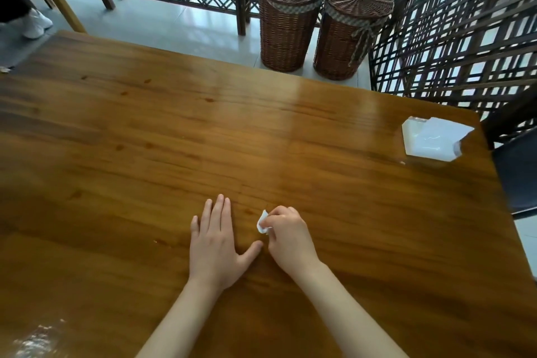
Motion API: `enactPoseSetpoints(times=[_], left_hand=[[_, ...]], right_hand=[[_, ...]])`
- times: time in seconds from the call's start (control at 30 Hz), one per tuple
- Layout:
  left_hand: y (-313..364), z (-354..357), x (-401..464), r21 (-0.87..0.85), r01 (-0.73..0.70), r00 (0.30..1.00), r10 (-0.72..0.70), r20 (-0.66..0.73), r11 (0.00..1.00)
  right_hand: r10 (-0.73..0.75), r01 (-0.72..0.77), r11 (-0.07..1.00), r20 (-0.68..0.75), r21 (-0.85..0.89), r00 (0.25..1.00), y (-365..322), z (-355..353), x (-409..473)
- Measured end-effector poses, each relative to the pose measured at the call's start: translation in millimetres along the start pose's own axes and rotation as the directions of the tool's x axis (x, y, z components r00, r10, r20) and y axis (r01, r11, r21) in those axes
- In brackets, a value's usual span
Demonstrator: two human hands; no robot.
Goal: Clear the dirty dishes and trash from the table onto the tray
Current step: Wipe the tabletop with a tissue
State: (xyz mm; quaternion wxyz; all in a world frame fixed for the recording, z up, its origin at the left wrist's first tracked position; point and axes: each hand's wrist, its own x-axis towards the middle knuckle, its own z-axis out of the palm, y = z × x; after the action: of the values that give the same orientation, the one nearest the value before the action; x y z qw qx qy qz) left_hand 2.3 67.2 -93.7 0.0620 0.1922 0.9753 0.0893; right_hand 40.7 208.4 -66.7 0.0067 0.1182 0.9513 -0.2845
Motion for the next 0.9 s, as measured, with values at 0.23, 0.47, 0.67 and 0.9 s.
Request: enactPoseSetpoints(times=[0.23, 0.47, 0.67, 0.9], left_hand=[[-7.4, 0.8, -5.0, 0.013, -0.009, 1.000, 0.009, 0.001, 1.000], [-25.1, 3.3, -33.3, 0.006, -0.024, 1.000, 0.024, 0.015, 1.000], [-28.7, -0.6, -37.7, 0.014, 0.003, 1.000, -0.003, 0.021, 1.000], [-32.7, -11.6, -51.8, -0.101, -0.102, 0.995, 0.101, -0.011, 0.990]], right_hand=[[0.256, -0.259, 0.965, -0.288, 0.029, 0.923, 12.6, -7.6, 6.2], [0.218, -0.213, 0.976, -0.270, 0.046, 0.938, -33.7, 27.0, 41.9], [-0.061, 0.061, 0.998, -0.088, -0.012, 0.994, -51.4, 46.7, 21.9], [0.072, -0.060, 0.991, -0.103, 0.120, 0.992, -22.2, 8.8, -10.5]])
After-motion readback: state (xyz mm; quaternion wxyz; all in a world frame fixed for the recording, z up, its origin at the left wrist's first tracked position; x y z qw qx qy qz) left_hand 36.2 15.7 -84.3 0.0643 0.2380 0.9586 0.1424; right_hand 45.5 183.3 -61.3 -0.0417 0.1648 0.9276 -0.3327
